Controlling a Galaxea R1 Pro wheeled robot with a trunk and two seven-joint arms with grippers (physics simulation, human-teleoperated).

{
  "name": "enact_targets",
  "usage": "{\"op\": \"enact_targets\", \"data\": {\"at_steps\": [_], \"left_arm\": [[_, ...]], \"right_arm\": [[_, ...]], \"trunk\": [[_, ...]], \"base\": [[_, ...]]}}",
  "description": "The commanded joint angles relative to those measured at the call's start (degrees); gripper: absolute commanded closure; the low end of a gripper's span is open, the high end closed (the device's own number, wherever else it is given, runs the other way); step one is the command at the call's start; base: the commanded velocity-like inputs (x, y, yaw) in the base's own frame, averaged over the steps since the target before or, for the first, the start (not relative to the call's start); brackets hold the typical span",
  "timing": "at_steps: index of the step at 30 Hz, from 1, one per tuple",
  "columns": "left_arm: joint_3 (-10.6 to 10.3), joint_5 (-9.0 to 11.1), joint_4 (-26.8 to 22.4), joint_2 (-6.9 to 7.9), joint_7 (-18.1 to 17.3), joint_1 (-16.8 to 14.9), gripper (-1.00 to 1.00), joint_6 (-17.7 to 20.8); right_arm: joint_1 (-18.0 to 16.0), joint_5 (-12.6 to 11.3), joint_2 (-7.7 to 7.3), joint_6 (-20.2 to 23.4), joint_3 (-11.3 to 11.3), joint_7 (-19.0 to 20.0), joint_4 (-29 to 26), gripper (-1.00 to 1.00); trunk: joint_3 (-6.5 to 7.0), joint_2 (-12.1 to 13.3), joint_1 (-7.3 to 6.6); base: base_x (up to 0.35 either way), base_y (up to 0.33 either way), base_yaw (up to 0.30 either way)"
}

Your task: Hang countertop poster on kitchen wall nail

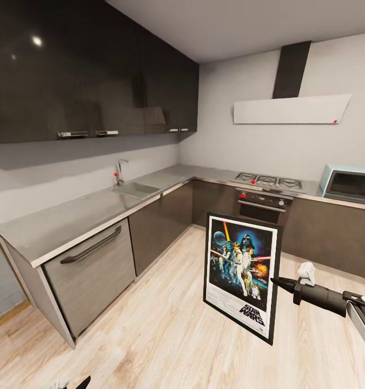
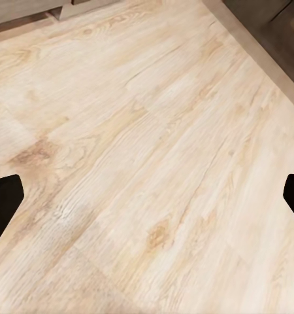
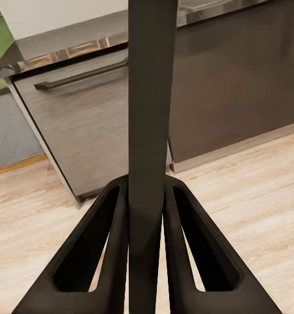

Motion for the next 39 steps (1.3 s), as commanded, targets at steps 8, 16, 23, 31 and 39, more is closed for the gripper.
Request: {"op": "enact_targets", "data": {"at_steps": [8, 16, 23, 31, 39], "left_arm": [[-0.01, -0.39, -0.40, 0.22, 0.08, -0.06, -1.00, 3.92], [-0.43, -0.54, -9.89, 0.21, 14.43, -0.06, -1.00, 16.13], [-0.21, -0.71, -14.26, 0.00, 22.12, -0.06, -1.00, 22.17], [-0.84, -0.74, -13.71, -0.40, 22.74, -0.06, -1.00, 22.54], [-1.06, -0.75, -13.63, -0.74, 22.82, -0.06, -1.00, 22.60]], "right_arm": [[-0.05, -0.43, -0.01, 0.90, -0.03, 0.51, -0.04, 1.00], [-0.05, -0.44, -0.01, 0.93, -0.10, 0.56, -0.06, 1.00], [-0.05, -0.47, -0.01, 0.93, -0.05, 0.51, -0.06, 1.00], [-0.05, -0.46, -0.01, 0.93, -0.08, 0.52, -0.06, 1.00], [-0.05, -0.43, -0.01, 0.93, -0.08, 0.53, -0.06, 1.00]], "trunk": [[1.35, 3.15, -1.75], [2.78, 6.36, -3.50], [4.04, 9.16, -5.04], [5.48, 12.37, -6.80], [6.91, 15.58, -8.56]], "base": [[0.000, 0.000, 0.000], [0.000, 0.000, 0.000], [0.000, 0.000, 0.000], [0.000, 0.000, 0.000], [0.000, 0.000, 0.000]]}}
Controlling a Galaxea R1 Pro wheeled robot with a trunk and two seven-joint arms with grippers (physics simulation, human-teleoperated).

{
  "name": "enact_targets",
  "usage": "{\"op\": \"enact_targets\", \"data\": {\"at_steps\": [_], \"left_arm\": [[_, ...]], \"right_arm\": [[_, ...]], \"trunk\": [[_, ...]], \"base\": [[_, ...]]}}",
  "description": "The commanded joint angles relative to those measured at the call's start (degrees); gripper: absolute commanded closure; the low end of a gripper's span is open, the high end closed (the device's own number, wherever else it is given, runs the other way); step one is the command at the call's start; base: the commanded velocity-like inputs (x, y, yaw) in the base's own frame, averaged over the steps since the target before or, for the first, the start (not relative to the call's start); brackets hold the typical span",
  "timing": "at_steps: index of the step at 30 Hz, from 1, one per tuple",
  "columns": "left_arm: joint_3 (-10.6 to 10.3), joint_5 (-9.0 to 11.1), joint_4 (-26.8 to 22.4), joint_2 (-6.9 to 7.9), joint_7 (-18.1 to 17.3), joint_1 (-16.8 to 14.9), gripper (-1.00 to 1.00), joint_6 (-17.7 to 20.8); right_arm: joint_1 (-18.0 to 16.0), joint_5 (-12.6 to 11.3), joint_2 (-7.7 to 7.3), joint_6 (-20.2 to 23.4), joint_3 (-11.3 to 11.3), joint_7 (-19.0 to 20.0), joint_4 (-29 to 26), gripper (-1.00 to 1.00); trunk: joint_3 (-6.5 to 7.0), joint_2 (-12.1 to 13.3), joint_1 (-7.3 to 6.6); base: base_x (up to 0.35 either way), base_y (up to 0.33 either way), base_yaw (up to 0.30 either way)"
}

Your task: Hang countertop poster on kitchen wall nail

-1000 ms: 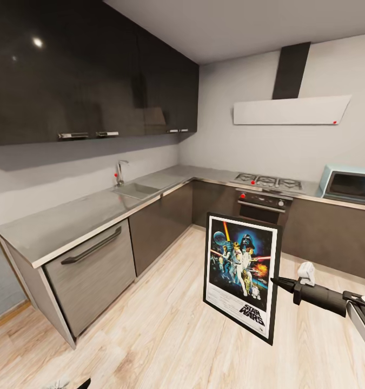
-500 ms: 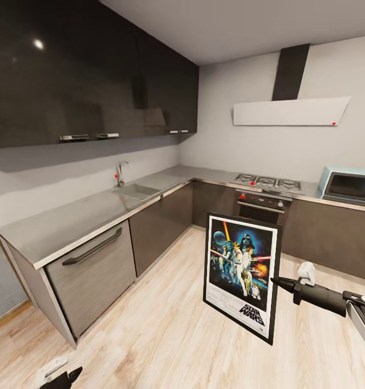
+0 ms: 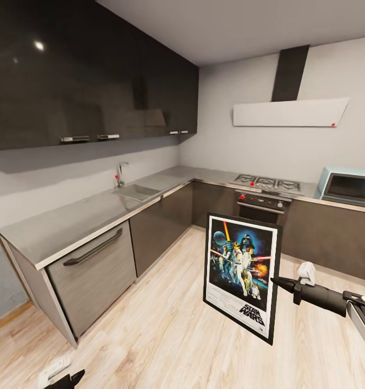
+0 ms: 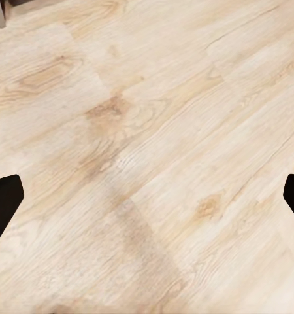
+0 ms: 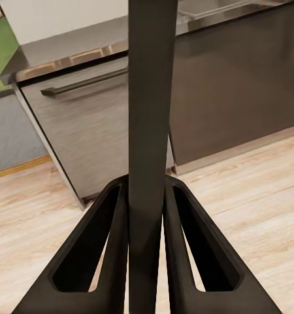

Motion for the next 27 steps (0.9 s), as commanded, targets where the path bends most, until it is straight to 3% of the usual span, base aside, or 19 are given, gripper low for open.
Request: {"op": "enact_targets", "data": {"at_steps": [1, 7, 27], "left_arm": [[0.17, 0.44, 0.02, -0.02, -0.29, -0.04, -1.00, 0.32], [0.00, 0.44, 0.02, -0.07, -0.28, -0.04, -1.00, 0.32], [-0.59, 0.44, 0.02, -0.09, -0.28, -0.04, -1.00, 0.34]], "right_arm": [[-0.05, -0.43, -0.01, 0.85, -0.02, 0.50, 0.03, 1.00], [-0.05, -0.43, -0.01, 0.85, -0.02, 0.49, 0.03, 1.00], [-0.05, -0.43, -0.01, 0.85, 0.02, 0.49, 0.03, 1.00]], "trunk": [[0.08, 0.31, -0.19], [1.15, 2.72, -1.51], [1.15, 2.72, -1.51]], "base": [[0.000, 0.000, 0.000], [0.000, 0.000, 0.000], [0.000, 0.000, 0.000]]}}
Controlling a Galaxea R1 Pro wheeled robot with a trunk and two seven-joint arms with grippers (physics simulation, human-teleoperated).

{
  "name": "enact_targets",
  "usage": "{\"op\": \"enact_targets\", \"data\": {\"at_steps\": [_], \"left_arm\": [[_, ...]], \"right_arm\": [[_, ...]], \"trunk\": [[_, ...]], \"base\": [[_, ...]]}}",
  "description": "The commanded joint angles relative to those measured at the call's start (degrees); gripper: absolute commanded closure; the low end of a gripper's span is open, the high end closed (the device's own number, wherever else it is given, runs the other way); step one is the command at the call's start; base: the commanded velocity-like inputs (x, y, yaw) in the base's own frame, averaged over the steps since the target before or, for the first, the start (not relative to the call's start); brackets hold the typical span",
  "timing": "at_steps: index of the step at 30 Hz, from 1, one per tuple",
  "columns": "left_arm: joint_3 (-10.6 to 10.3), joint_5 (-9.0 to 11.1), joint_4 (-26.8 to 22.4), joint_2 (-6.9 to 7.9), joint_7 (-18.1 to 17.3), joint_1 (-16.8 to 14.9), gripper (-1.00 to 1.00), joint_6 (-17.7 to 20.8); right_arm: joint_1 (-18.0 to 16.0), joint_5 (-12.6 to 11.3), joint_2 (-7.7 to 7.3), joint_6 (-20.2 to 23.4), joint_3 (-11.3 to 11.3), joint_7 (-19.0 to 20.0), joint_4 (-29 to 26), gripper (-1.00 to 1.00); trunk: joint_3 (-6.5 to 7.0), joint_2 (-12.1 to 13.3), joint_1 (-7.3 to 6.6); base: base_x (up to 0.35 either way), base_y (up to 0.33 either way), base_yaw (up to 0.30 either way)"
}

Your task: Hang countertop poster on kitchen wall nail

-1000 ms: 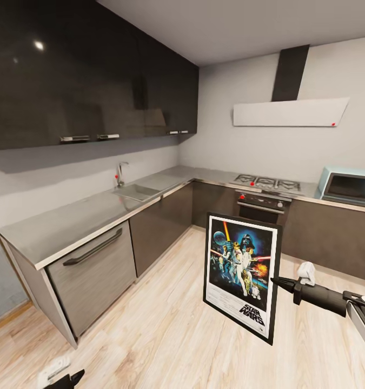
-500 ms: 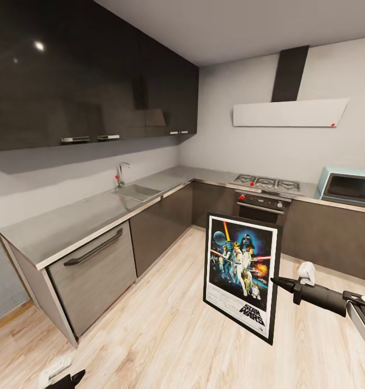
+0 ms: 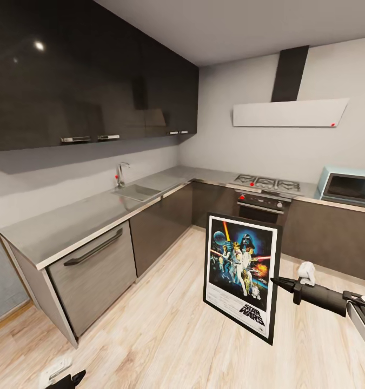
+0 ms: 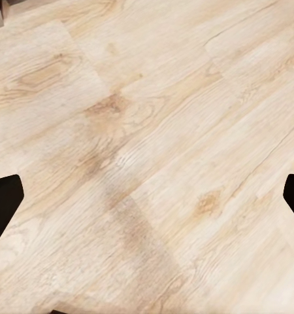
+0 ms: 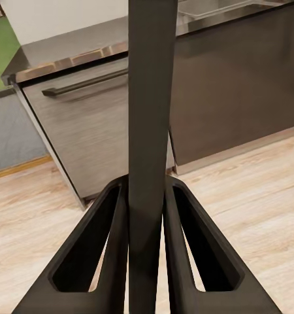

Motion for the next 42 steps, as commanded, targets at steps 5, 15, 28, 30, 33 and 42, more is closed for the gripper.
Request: {"op": "enact_targets", "data": {"at_steps": [5, 15, 28, 30, 33, 42], "left_arm": [[0.17, 0.45, 0.02, 0.00, -0.29, -0.01, -1.00, 0.33], [0.25, 0.45, 0.07, -0.04, -0.29, -0.01, -1.00, 0.30], [0.26, 0.45, 0.77, -0.36, -0.20, -0.01, -1.00, 0.22], [0.29, 0.45, 0.79, -0.37, -0.20, -0.01, -1.00, 0.22], [0.33, 0.46, 0.81, -0.39, -0.20, -0.01, -1.00, 0.22], [0.43, 0.53, 0.84, -0.39, -0.20, -0.01, -1.00, 0.21]], "right_arm": [[-0.03, -0.43, 0.00, 0.85, -0.03, 0.50, 0.04, 1.00], [-0.03, -0.43, 0.00, 0.63, -0.03, 0.55, 0.04, 1.00], [0.02, -0.37, 0.91, 0.39, -0.03, 0.56, -0.05, 1.00], [0.01, -0.36, 1.06, 0.35, -0.03, 0.53, -0.05, 1.00], [0.02, -0.35, 1.17, 0.36, -0.03, 0.51, -0.11, 1.00], [0.04, -0.34, 1.22, 0.38, -0.03, 0.56, -0.14, 1.00]], "trunk": [[-0.02, -0.04, 0.02], [-0.02, -0.04, 0.02], [-0.02, -0.04, 0.02], [-0.02, -0.04, 0.02], [-0.02, -0.04, 0.02], [-0.02, -0.04, 0.02]], "base": [[0.000, 0.000, 0.000], [0.000, 0.000, 0.000], [-0.143, 0.053, 0.095], [-0.050, 0.012, 0.263], [-0.085, 0.060, 0.275], [-0.211, 0.177, 0.283]]}}
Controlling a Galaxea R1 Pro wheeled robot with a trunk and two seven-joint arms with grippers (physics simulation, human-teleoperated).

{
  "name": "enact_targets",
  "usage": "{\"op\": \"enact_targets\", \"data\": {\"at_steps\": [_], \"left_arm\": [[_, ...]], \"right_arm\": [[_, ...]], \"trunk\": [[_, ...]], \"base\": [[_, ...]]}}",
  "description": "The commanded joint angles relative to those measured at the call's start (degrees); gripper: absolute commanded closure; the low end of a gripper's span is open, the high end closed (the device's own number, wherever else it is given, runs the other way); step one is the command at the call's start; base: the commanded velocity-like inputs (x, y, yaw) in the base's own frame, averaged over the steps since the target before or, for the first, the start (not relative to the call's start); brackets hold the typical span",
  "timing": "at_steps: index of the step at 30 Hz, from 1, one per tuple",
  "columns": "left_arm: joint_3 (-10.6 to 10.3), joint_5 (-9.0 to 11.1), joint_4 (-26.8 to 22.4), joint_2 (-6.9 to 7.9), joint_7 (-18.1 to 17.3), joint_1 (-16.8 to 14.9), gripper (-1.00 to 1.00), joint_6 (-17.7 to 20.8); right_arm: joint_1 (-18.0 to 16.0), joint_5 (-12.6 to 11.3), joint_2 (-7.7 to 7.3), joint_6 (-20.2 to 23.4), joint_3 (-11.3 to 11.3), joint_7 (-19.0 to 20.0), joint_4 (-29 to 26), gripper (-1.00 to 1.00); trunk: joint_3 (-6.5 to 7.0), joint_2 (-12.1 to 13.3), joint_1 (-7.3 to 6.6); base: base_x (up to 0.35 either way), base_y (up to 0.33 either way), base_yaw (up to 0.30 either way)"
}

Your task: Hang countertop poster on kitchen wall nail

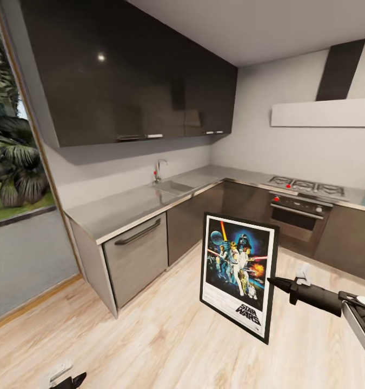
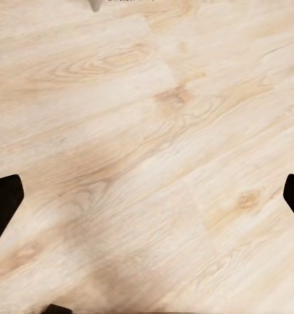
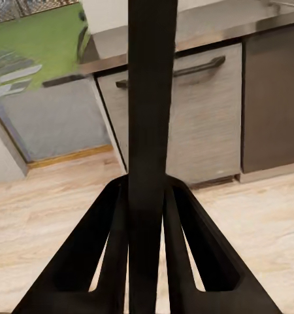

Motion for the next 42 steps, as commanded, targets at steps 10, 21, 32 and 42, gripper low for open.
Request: {"op": "enact_targets", "data": {"at_steps": [10, 21, 32, 42], "left_arm": [[0.16, 0.45, 0.04, 0.03, -0.28, -0.03, -1.00, 0.29], [0.28, 0.54, 0.09, 0.08, -0.28, -0.03, -1.00, 0.22], [0.32, 0.63, 0.11, 0.08, -0.28, -0.03, -1.00, 0.22], [0.32, 0.62, 0.09, 0.08, -0.28, -0.03, -1.00, 0.22]], "right_arm": [[0.02, -0.39, -0.01, 0.85, -0.06, 0.46, 0.00, 1.00], [0.02, -0.36, 0.13, 0.82, -0.06, 0.44, 0.00, 1.00], [0.02, -0.33, 0.57, 0.79, -0.06, 0.37, 0.00, 1.00], [0.02, -0.33, 0.59, 0.79, -0.06, 0.37, -0.01, 1.00]], "trunk": [[-0.03, -0.05, 0.00], [-0.03, -0.05, 0.00], [-0.03, -0.05, 0.00], [-0.03, -0.05, 0.00]], "base": [[-0.224, 0.177, 0.285], [-0.089, 0.171, 0.166], [-0.194, 0.259, 0.250], [-0.053, 0.091, 0.289]]}}
